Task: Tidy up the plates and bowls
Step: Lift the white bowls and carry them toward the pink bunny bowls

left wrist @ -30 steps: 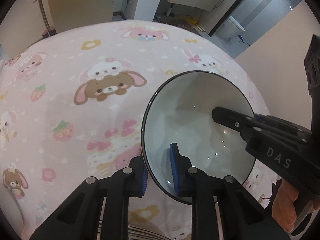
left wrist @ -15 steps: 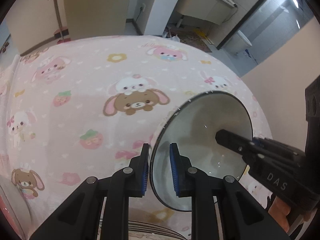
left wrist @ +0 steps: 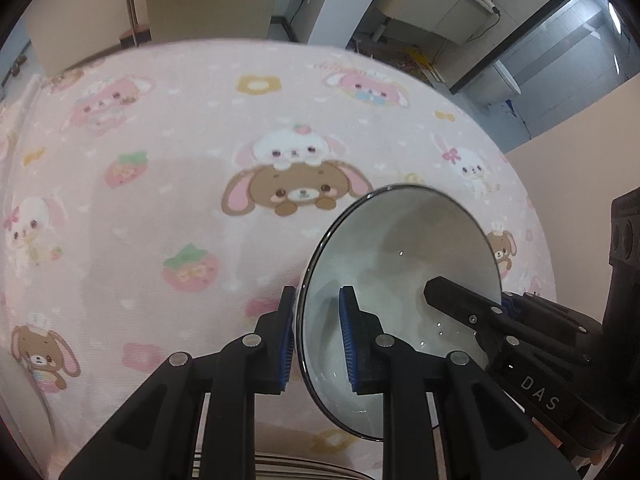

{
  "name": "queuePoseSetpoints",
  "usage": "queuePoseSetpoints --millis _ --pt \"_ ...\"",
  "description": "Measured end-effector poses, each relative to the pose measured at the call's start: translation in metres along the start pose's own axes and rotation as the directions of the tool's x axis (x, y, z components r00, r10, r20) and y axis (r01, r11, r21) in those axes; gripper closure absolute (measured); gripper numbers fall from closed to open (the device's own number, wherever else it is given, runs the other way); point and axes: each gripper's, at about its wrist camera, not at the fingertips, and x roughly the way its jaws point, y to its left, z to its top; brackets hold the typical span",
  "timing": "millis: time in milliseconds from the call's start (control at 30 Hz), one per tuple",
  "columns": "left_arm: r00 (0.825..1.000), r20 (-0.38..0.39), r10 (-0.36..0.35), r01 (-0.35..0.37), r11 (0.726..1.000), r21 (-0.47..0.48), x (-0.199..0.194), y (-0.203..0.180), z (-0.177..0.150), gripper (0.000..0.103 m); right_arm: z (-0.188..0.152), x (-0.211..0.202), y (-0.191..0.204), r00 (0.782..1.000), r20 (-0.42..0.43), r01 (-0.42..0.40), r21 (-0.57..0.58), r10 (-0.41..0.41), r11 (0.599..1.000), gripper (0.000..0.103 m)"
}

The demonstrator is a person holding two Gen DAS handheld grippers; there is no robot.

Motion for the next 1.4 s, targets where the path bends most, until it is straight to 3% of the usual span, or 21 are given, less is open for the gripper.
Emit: queuePoseSetpoints --millis 100,367,633,900,1100,1233,1400 --pt "1.0 -0.006 -0.026 0.026 1.0 -0.017 0.002 0.003 0.0 0.08 0.001 0.009 -0.005 0.999 -0.031 -0.042 0.03 0.043 0.999 0.089" --pt "0.999 0.035 -0.006 0.006 1.0 -0.01 -0.008 0.003 -0.003 0.086 0.001 0.01 -0.014 0.993 -0.054 -0.101 0.086 0.106 0.991 0.09" --pt "0.994 0.11 0.009 -0.013 0.999 0.037 -0.035 -0.007 -0.006 0.086 0.0 -0.015 -0.01 0.992 0.003 -0.127 0.088 0.127 0.988 0.09" --pt "0.974 0.224 -0.003 -0.012 0.998 0.062 -0.08 -0.013 -0.015 0.086 -0.004 -0.046 -0.003 0.979 0.061 -0.201 0.089 0.196 0.976 0.09" --pt "0.967 0.256 -0.005 -0.009 0.998 0.055 -0.104 -0.009 -0.022 0.086 -0.005 -0.057 0.016 0.978 0.089 -0.197 0.08 0.189 0.977 0.09" --pt "0.961 0.277 0.004 -0.019 0.999 0.051 -0.128 0.006 -0.025 0.086 -0.006 -0.065 0.038 0.968 0.1 -0.236 0.053 0.23 0.97 0.09" --pt "0.938 0.341 0.065 -0.066 0.998 -0.008 -0.169 0.039 -0.04 0.086 -0.007 -0.065 0.088 0.963 0.083 -0.255 -0.008 0.255 0.967 0.09"
